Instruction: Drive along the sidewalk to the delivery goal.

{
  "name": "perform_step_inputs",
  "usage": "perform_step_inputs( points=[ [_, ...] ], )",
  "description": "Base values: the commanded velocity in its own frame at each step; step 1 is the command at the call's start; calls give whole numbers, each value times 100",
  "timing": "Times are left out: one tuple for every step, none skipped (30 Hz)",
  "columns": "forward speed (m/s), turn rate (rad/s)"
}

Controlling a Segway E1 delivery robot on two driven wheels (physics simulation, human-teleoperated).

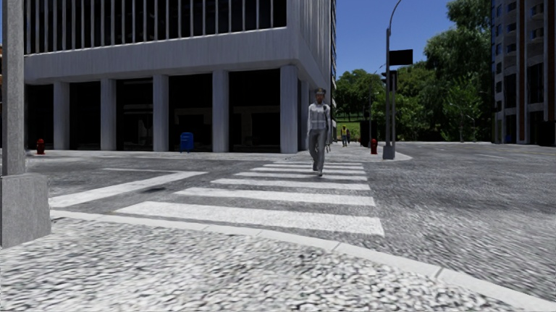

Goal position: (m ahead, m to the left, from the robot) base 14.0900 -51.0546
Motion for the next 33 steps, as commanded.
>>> perform_step_inputs(
  points=[
    [188, -104],
    [188, -102],
    [188, -15],
    [188, -1],
    [188, 0],
    [188, 0],
    [188, 0],
    [188, 0],
    [188, 0],
    [188, 0],
    [188, 44],
    [188, 116],
    [188, 120],
    [188, 120],
    [188, 120],
    [188, 120],
    [188, 120],
    [188, 120],
    [188, 120],
    [188, 120],
    [188, 120],
    [188, 120],
    [188, 120],
    [188, 120],
    [188, 119],
    [188, 0],
    [188, 0],
    [188, 0],
    [188, 0],
    [188, 0],
    [188, 0],
    [188, 0],
    [188, 0]
  ],
)
